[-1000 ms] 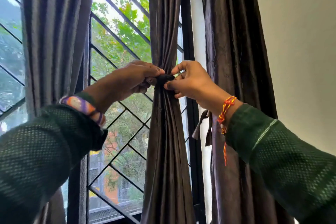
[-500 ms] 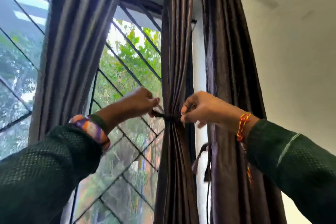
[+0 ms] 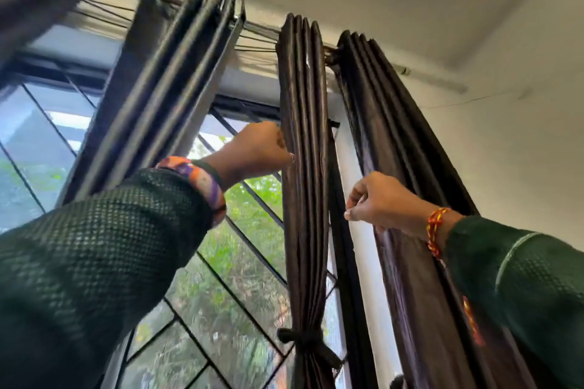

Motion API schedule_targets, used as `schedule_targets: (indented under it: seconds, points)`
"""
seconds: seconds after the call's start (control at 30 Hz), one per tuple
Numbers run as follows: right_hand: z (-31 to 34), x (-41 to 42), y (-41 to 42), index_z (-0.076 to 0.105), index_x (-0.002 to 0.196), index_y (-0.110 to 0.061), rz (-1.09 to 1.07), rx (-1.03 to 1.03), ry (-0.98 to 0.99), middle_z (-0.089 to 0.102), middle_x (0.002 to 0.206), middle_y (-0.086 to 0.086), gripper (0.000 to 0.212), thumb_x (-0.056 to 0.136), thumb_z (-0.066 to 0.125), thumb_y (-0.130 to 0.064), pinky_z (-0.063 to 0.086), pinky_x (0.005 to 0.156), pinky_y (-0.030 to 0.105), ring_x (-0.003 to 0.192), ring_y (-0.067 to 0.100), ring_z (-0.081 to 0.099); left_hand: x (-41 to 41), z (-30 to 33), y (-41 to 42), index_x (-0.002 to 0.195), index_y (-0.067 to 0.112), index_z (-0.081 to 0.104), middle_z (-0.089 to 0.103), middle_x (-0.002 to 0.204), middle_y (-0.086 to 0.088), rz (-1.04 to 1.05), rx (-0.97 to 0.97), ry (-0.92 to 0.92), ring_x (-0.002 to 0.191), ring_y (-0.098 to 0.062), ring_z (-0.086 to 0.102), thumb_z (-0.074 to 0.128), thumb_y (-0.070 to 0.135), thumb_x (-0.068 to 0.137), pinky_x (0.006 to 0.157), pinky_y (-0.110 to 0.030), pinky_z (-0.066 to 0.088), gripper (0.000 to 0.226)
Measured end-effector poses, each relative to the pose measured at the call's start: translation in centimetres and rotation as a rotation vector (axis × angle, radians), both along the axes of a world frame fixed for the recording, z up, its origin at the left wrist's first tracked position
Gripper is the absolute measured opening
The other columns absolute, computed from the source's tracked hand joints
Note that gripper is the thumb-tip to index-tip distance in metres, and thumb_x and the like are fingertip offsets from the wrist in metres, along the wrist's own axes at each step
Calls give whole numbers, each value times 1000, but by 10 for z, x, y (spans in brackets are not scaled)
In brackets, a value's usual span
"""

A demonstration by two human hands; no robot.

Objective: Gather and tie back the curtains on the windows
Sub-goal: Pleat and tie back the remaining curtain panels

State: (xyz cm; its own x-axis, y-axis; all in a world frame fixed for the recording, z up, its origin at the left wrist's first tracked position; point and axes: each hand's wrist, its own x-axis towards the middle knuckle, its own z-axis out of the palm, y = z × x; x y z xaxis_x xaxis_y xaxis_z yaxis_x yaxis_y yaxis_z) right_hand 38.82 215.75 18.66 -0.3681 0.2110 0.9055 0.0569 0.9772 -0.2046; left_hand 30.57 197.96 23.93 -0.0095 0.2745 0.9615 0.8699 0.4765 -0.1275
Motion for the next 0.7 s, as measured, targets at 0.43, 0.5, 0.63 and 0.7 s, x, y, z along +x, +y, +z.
schedule_targets:
  seconds: [0.43, 0.5, 0.63, 0.7]
  points:
    - [24, -47, 103, 53, 120, -20, -73, 244, 14, 58, 119, 3, 41, 85, 62, -39, 48, 90, 36, 111, 23, 56, -48, 31, 136, 140, 7, 22, 30, 142, -26, 280, 178, -8, 131, -41, 31, 60, 61, 75, 103, -47, 35, 93]
    - [28, -46, 122, 51, 122, -21, -223, 375, 155, 55, 123, 2, 39, 88, 58, -38, 44, 91, 35, 116, 24, 52, -43, 29, 155, 141, 8, 23, 26, 146, -21, 433, 248, 208, 135, -37, 23, 61, 51, 78, 104, -48, 33, 86]
    - [39, -31, 161, 50, 124, -21, -384, 447, 306, 55, 123, 4, 41, 88, 56, -41, 47, 91, 40, 114, 27, 51, -21, 33, 193, 119, 13, 47, 49, 130, -11, 531, 288, 548, 125, -30, 38, 54, 39, 81, 100, -40, 32, 47]
    - [45, -22, 177, 47, 127, -20, -393, 405, 294, 52, 126, 6, 44, 89, 55, -41, 46, 93, 41, 118, 28, 49, -7, 34, 212, 117, 12, 51, 53, 127, -12, 469, 241, 440, 122, -30, 44, 49, 45, 86, 99, -38, 33, 45]
